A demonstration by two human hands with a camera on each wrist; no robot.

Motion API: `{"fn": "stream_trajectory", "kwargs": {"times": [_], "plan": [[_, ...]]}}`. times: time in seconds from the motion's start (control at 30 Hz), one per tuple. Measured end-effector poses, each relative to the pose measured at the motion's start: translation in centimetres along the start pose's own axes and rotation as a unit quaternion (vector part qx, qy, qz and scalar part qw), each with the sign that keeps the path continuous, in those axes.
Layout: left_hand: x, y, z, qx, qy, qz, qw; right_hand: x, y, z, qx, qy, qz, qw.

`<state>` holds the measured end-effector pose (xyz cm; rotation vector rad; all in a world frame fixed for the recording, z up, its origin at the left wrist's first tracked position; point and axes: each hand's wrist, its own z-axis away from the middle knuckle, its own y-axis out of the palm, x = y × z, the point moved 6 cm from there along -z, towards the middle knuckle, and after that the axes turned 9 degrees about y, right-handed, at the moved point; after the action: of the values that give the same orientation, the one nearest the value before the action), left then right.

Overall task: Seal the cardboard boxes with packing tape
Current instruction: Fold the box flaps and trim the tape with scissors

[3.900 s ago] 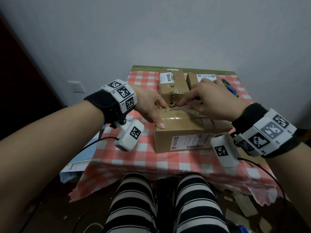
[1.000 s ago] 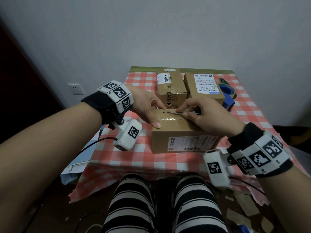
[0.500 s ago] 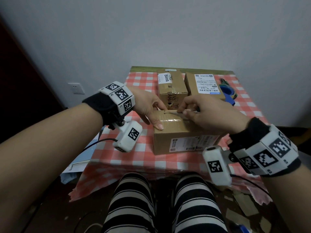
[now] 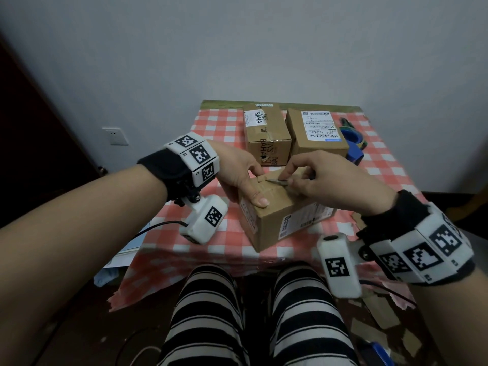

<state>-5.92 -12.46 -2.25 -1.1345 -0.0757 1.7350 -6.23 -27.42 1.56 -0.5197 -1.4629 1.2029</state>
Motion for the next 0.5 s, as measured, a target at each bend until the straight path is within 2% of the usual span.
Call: {"fn": "stream_trajectory", "kwargs": {"times": [0.27, 0.5], "plan": [[0.1, 0.4, 0.3, -0.011, 0.003, -0.011, 1.0, 1.0, 0.3, 0.3, 0.003, -0.012, 0.035, 0.999], [0.2, 0.5, 0.1, -0.01, 0.005, -0.009, 1.0, 2.2, -0.4, 0.7, -0.005, 0.007, 0.072, 0.997]]}}
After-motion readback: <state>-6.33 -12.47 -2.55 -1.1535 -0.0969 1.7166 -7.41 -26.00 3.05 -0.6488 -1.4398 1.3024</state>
